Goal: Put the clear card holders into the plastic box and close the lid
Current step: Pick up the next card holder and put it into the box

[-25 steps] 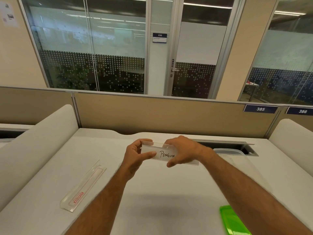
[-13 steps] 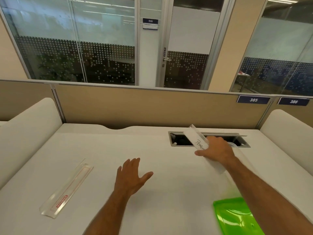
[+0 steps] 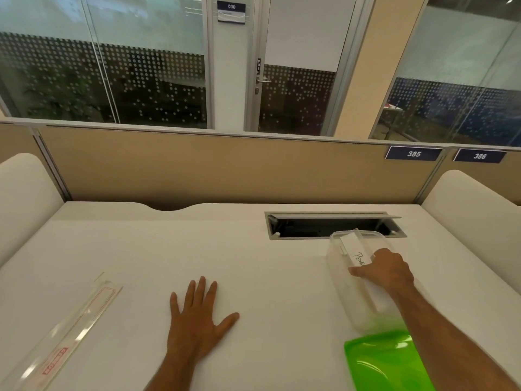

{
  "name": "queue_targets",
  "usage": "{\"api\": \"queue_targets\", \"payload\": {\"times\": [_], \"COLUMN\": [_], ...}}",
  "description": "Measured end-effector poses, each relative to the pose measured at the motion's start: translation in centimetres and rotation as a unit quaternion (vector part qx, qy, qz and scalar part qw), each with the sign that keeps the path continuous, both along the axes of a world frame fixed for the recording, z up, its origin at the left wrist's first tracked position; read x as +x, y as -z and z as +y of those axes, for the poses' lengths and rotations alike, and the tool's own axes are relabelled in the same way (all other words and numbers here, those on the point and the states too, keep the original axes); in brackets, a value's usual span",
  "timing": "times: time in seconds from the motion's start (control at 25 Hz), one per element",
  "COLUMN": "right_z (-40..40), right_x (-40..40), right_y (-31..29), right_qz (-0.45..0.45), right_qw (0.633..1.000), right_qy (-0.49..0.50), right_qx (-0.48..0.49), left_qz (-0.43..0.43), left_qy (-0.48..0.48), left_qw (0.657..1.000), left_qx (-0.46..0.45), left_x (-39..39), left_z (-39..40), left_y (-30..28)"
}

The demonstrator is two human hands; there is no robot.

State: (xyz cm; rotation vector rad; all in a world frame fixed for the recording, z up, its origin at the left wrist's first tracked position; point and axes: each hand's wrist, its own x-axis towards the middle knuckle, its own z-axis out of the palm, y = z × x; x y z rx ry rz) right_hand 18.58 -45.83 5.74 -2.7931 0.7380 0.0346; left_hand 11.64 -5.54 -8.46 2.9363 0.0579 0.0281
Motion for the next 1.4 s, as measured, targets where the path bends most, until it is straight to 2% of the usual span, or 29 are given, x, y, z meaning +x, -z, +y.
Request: {"api": "queue_targets", "payload": {"times": [0.4, 1.0, 1.12, 1.32, 1.4], "right_z": [1.5, 2.0, 2.0, 2.4, 3.1], "right_x": [0.8, 0.6, 0.5, 1.2, 1.8], "right_y": [2.7, 3.7, 3.3, 1.7, 1.2], "right_qz": [0.044, 0.049, 0.027, -0.07, -0.12], "right_qw": [0.999, 0.998, 0.998, 0.995, 0.992], "right_qy": [-0.011, -0.03, -0.036, -0.032, -0.041], "right_qx": [-0.008, -0.016, -0.032, -0.065, -0.026], "left_qz": [-0.001, 0.0, 0.004, 0.011, -0.007], "left_qy": [-0.009, -0.005, -0.003, -0.007, -0.007], "left_qw": [1.0, 1.0, 1.0, 1.0, 1.0], "left_qx": [0.01, 0.004, -0.004, -0.017, -0.012], "left_x": [0.6, 0.4, 0.4, 0.8, 1.2], "left_z": [0.2, 0.1, 0.2, 0.3, 0.5], "left_y": [0.7, 0.4, 0.3, -0.3, -1.2]}}
